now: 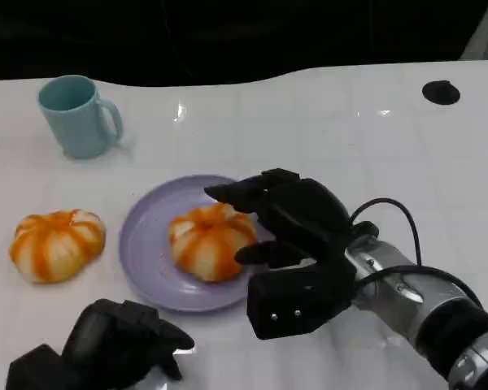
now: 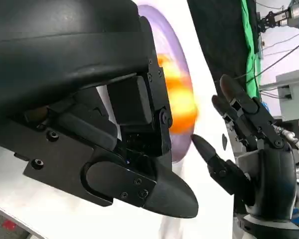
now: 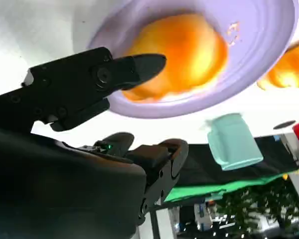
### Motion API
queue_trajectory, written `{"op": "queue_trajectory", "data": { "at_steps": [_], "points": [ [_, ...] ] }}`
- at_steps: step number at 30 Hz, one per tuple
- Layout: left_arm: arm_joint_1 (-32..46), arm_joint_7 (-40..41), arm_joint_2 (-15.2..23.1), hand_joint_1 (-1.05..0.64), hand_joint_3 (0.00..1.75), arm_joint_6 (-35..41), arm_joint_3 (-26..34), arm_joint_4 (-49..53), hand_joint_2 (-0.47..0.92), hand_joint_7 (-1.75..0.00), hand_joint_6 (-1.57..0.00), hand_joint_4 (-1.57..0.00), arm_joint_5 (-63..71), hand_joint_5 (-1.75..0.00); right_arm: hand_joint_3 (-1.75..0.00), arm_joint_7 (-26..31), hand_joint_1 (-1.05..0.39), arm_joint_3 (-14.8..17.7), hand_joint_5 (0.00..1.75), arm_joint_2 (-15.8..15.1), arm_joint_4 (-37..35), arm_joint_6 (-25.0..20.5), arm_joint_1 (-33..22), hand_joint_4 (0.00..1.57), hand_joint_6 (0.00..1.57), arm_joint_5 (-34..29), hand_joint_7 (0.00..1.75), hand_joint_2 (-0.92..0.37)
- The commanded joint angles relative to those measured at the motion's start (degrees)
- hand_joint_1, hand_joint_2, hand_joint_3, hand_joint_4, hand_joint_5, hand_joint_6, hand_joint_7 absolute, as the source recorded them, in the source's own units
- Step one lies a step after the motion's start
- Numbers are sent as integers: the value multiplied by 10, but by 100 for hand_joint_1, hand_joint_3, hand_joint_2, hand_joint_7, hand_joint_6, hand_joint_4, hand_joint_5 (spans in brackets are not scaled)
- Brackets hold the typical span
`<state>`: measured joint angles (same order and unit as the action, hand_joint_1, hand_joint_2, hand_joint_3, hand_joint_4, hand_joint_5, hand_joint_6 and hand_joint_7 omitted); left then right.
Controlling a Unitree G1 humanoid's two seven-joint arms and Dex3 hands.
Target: Grasp the bread from the table and place it into the plate.
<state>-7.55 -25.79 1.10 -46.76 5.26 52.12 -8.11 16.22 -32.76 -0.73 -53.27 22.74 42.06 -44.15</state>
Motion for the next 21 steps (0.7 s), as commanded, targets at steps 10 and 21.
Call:
{"op": "queue_trajectory", "data": {
  "at_steps": [10, 21],
  "points": [
    [1, 9, 4, -105, 10, 1, 3, 2, 92, -30, -154, -130, 1, -101, -23, -17, -63, 19, 34, -39, 94, 34, -46, 17, 30, 35, 3, -92],
    [1, 5, 2, -105, 10, 0, 2, 2, 92, -30, -153, -130, 0, -101, -20, -70, -41, 116, 77, -69, 227, 178, -194, 45, 62, 225, 16, -92]
  ]
}}
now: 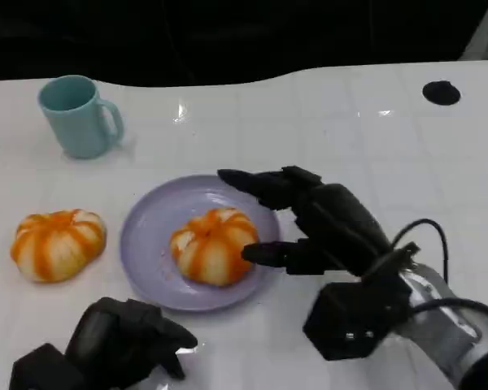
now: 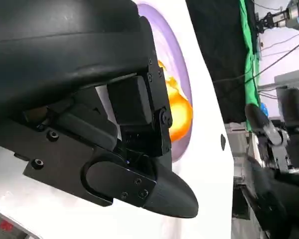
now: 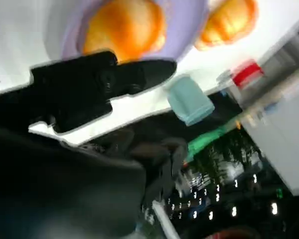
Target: Grasp the bread from the table and place it into the plate.
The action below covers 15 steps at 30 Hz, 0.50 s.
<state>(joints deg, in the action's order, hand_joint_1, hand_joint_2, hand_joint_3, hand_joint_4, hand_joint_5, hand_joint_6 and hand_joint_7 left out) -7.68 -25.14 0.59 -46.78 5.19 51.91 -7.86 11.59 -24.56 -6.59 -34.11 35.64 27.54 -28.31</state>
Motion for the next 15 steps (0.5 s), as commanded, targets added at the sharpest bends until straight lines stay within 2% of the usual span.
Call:
{"op": "queue_trajectory", "data": {
  "at_steps": [1, 4, 6, 8, 9, 10, 12, 14, 15],
  "points": [
    [1, -3, 8, -105, 10, 3, 4, 4, 92, -30, -153, -130, -5, -101, -20, -22, -39, 41, 80, -12, 36, 73, -57, 47, 65, 77, 17, -92],
    [0, -4, 9, -105, 9, 5, 5, 5, 92, -30, -153, -130, -5, -101, -23, -37, -37, 60, 84, -14, 40, 121, -79, 55, 75, 108, 22, -92],
    [0, -5, 10, -105, 10, 5, 4, 6, 92, -30, -153, -130, -5, -101, -24, -60, -37, 68, 85, -14, 46, 128, -91, 57, 78, 133, 24, -92],
    [1, -2, 11, -105, 10, 8, 3, 4, 92, -30, -154, -131, -2, -101, -23, -101, -31, 73, 88, -10, 58, 136, -114, 61, 82, 192, 26, -90],
    [2, -1, 11, -105, 10, 8, 2, 3, 92, -30, -154, -131, -1, -101, -28, -118, -28, 76, 94, -9, 64, 137, -123, 62, 83, 216, 28, -86],
    [2, -1, 11, -105, 10, 8, 2, 3, 92, -30, -154, -131, 0, -101, -49, -132, -25, 79, 102, -8, 71, 141, -133, 63, 85, 235, 32, -75],
    [2, -3, 9, -105, 10, 8, 2, 2, 92, -30, -154, -131, -2, -101, -77, -154, -23, 87, 115, -6, 87, 152, -153, 69, 89, 264, 47, -61],
    [3, -1, 8, -105, 10, 7, 1, 1, 92, -30, -154, -131, -1, -101, -114, -172, -21, 96, 128, -5, 103, 157, -175, 78, 89, 288, 81, -44],
    [3, 1, 7, -105, 10, 9, 0, -1, 92, -30, -154, -131, 0, -101, -125, -182, -20, 99, 132, -5, 112, 155, -186, 81, 90, 303, 92, -39]
  ]
}}
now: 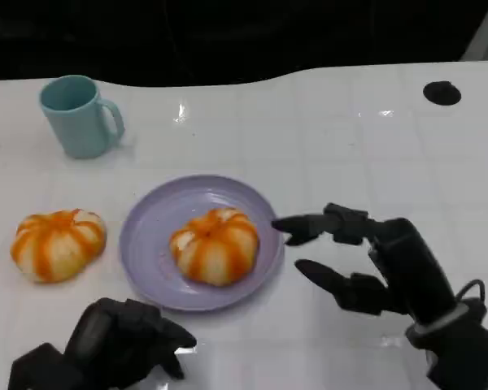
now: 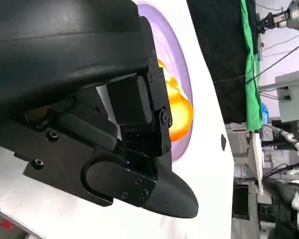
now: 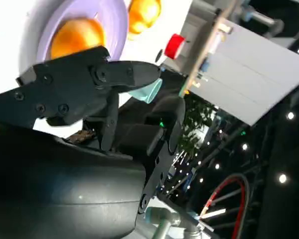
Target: Grasp the bread from the table and place it into the plate.
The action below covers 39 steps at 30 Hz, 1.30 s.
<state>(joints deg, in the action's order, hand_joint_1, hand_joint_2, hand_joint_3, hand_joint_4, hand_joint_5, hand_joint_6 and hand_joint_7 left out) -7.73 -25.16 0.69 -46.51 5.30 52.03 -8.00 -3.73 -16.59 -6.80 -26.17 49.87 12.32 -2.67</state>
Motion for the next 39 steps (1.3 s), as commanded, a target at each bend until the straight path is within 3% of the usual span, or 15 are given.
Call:
{"op": "queue_trajectory", "data": {
  "at_steps": [1, 5, 10, 23, 39],
  "points": [
    [4, 3, 6, -105, 9, 6, -1, -2, 92, -30, -154, -131, 3, -101, -137, -39, -20, 23, 143, -3, 40, 11, -45, 84, 91, 61, 105, -33],
    [3, 7, 6, -105, 10, -3, -3, 1, 92, -30, -154, -131, 9, -101, -147, -74, -21, 38, 162, -2, 58, 5, -78, 88, 85, 97, 132, -28],
    [5, 10, 5, -105, 10, 1, -4, -6, 92, -30, -154, -131, 11, -101, -142, -121, -20, 54, 171, -3, 77, -11, -113, 82, 81, 148, 140, -29],
    [11, 6, 7, -105, 9, 7, -1, -16, 92, -30, -154, -130, 7, -101, -125, -193, -19, 90, 170, 12, 83, -15, -166, 76, 79, 190, 134, -36],
    [9, -4, 17, -105, 10, 5, 2, -8, 92, -30, -154, -131, -1, -100, -119, -216, -23, 123, 168, 33, 22, 29, -149, 78, 80, 164, 134, -38]
  ]
}}
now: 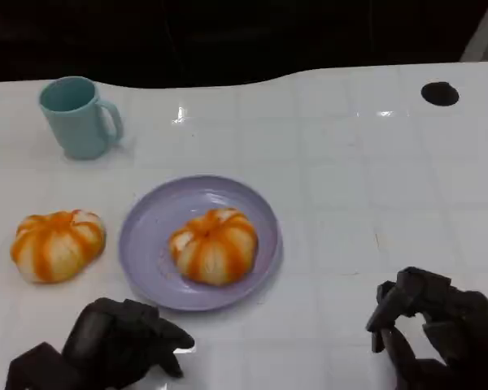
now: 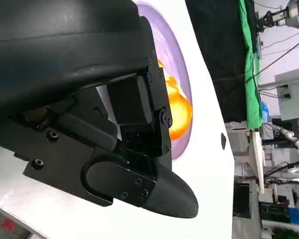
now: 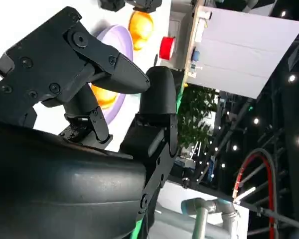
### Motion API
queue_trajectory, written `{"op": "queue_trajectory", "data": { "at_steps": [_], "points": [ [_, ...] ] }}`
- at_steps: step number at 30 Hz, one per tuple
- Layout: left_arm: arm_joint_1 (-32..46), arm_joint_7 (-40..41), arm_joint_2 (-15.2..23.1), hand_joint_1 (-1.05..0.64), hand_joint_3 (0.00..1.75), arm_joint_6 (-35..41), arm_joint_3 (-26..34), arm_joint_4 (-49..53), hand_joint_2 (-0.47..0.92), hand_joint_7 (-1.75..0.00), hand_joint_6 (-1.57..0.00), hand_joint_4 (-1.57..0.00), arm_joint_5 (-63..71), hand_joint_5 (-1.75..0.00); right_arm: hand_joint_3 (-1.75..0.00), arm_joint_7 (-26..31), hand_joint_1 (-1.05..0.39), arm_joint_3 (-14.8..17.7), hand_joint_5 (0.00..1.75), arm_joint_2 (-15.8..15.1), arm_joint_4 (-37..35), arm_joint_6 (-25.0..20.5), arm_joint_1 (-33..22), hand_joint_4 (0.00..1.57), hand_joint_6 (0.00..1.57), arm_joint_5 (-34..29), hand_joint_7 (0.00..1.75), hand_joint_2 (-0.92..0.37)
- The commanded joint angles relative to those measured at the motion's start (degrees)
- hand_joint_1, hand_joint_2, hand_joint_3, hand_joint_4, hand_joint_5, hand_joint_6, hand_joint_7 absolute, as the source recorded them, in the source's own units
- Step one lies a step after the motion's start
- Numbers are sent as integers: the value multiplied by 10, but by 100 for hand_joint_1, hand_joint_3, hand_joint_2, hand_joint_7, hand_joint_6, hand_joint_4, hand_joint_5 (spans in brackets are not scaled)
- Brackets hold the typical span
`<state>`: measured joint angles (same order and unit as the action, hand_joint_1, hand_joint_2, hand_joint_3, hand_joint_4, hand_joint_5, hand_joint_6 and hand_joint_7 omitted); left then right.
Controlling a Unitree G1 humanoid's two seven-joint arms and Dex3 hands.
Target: Grasp the bread from the table and place it into the plate.
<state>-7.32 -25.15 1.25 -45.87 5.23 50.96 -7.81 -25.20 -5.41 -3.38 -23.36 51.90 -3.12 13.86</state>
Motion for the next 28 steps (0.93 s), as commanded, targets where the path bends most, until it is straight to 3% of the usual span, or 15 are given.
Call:
{"op": "queue_trajectory", "data": {
  "at_steps": [1, 21, 28],
  "points": [
    [4, -5, 11, -105, 10, -2, 3, 3, 92, -30, -154, -131, -3, -100, -119, 0, -22, 12, 168, 0, -6, 7, 6, 78, 81, -2, 133, -39],
    [-1, -16, 15, -105, 9, 5, 8, 11, 92, -30, -154, -131, -9, -101, -132, 4, -19, 24, 164, 8, -40, 41, 18, 82, 84, -30, 128, -32],
    [0, -11, 15, -105, 10, 4, 7, 9, 92, -30, -154, -131, -6, -101, -129, -2, -21, 25, 165, 10, -41, 30, 19, 80, 84, -15, 128, -33]
  ]
}}
